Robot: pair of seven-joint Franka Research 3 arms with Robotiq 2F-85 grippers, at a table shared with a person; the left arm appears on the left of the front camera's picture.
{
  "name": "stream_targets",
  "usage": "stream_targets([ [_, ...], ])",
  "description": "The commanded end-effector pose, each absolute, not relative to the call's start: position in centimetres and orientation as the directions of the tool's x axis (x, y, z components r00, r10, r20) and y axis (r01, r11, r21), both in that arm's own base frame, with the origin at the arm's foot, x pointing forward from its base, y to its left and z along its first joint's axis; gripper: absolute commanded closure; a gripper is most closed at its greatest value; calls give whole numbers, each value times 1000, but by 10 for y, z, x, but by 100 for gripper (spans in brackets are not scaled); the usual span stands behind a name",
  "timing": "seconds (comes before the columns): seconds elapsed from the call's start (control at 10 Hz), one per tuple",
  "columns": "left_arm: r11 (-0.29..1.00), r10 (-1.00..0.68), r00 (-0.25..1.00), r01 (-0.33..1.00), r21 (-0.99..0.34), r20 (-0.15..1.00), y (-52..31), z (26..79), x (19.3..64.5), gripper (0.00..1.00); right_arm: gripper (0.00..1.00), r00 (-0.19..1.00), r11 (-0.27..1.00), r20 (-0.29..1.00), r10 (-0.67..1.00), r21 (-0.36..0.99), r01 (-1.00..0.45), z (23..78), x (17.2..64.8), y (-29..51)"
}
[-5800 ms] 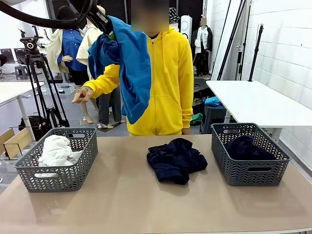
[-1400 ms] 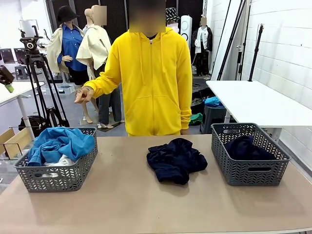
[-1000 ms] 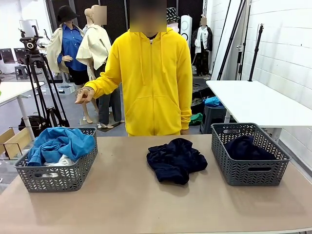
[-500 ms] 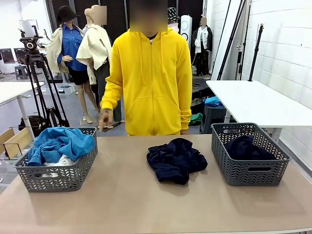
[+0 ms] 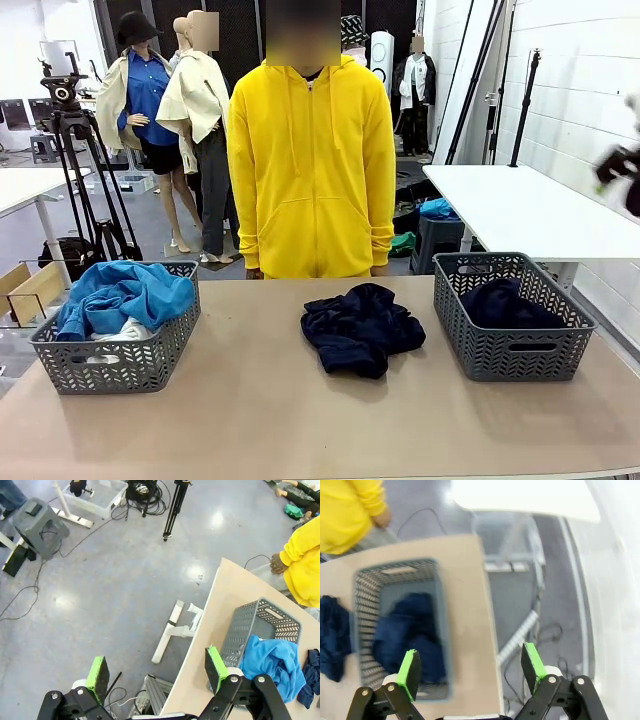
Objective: Sort the tops and bottoms.
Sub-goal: Lift clothes from the center of the table with your right hand.
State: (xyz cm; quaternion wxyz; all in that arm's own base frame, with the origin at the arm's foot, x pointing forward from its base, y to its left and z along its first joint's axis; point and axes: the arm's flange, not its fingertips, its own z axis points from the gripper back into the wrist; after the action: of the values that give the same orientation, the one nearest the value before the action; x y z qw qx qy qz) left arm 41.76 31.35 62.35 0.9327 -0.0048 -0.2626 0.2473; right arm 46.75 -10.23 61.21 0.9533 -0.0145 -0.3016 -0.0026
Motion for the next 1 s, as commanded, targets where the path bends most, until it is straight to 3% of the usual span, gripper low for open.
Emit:
stream_targets([
  [0.0,879,460,741,-459,-132,488,314,625,417,0,0,831,993,551,78,28,-113,628,478,-45],
  [0.2,879,460,741,-459,-132,488,314,625,417,0,0,851,970,486,200,22,-241,637,471,30],
  [0.5,879,460,741,-459,-132,488,314,625,417,0,0,866,904,298,401,24,-427,595,462,122],
  [0.9,879,460,741,-459,-132,488,314,625,417,0,0,889,902,211,407,56,-427,526,461,210],
])
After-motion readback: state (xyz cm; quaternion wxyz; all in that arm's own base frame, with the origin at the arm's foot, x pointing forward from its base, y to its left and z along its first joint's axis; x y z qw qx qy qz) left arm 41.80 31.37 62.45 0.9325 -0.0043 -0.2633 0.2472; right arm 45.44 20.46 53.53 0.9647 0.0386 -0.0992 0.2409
